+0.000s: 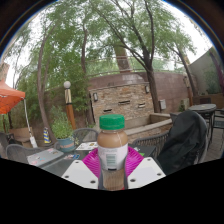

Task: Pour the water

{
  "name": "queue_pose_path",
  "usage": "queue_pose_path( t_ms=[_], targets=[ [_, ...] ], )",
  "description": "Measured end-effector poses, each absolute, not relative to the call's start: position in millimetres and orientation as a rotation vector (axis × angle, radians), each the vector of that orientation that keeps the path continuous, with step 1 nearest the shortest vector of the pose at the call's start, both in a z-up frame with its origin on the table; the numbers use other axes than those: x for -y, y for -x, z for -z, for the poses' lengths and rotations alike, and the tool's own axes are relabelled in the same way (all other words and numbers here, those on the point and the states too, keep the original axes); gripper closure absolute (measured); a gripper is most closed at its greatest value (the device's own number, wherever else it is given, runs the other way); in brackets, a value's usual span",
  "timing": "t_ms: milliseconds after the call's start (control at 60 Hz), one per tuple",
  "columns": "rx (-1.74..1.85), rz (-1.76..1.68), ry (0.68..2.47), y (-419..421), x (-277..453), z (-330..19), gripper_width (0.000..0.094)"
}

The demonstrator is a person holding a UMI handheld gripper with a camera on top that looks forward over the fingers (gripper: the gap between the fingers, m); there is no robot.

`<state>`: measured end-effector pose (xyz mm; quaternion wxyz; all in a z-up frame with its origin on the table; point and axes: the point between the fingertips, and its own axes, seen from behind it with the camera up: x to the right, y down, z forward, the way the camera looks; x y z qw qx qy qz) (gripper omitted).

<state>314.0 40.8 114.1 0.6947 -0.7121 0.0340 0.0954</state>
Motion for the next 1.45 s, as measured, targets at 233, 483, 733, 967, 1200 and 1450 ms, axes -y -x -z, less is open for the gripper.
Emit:
queue_pose_path(
  t_ms=[233,483,733,967,1200,1450],
  targets=[
    [0.019,-0.079,1.745,-331,-77,-18,0.0652],
    [0.028,-0.048,1.716,-326,-72,-20,0.0644],
    [-0.029,-0.090,1.783,-329,-59,-10,0.0324],
    [-0.018,-0.134,1.773,-320,0,-36,0.0100],
    [-0.011,-0.059,1.780,-317,96,-62,0.0098],
    [-0.017,-0.049,1.796,-313,165,-83,0.0099]
  ],
)
